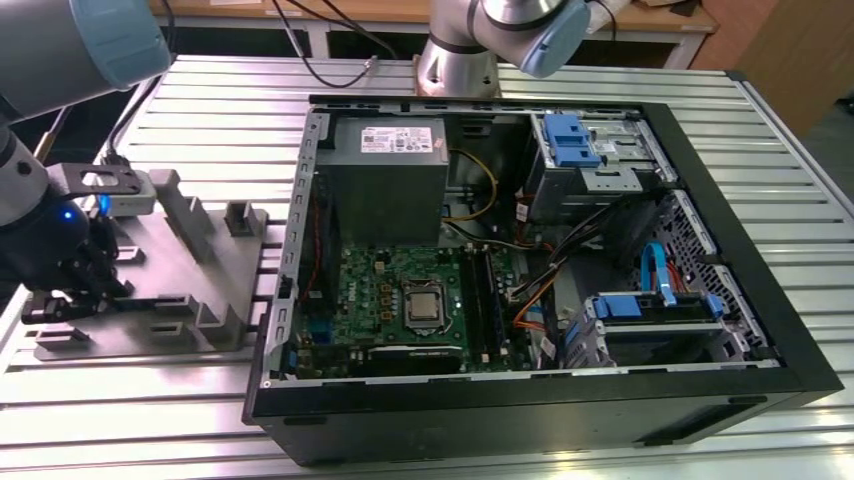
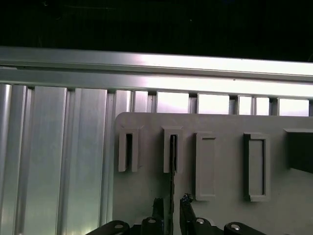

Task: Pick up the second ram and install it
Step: 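Pick up the second ram and move it above second insertion slot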

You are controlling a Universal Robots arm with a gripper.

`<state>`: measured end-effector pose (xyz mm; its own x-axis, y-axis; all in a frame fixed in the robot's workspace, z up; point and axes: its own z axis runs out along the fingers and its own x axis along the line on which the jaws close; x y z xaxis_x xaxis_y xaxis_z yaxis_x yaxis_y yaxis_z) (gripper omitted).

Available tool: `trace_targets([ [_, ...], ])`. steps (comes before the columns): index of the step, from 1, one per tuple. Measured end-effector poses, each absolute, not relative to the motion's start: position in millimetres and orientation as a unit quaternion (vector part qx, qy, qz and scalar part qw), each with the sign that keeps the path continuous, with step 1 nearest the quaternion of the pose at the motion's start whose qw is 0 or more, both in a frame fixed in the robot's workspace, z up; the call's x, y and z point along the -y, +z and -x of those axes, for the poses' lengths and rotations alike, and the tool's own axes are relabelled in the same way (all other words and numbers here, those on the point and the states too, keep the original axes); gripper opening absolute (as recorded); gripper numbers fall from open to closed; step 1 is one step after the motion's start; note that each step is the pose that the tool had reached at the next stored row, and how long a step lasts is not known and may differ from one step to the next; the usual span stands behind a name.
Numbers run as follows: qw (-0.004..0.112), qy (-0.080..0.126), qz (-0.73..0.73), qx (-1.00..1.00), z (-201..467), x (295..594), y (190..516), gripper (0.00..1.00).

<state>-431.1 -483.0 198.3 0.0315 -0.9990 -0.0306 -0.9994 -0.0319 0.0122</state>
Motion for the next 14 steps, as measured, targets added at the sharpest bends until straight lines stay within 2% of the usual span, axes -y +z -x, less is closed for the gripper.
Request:
trace_targets([
  [14,0.006,0.015,0.718,-0.696,431.1,482.4,200.7,0.27],
])
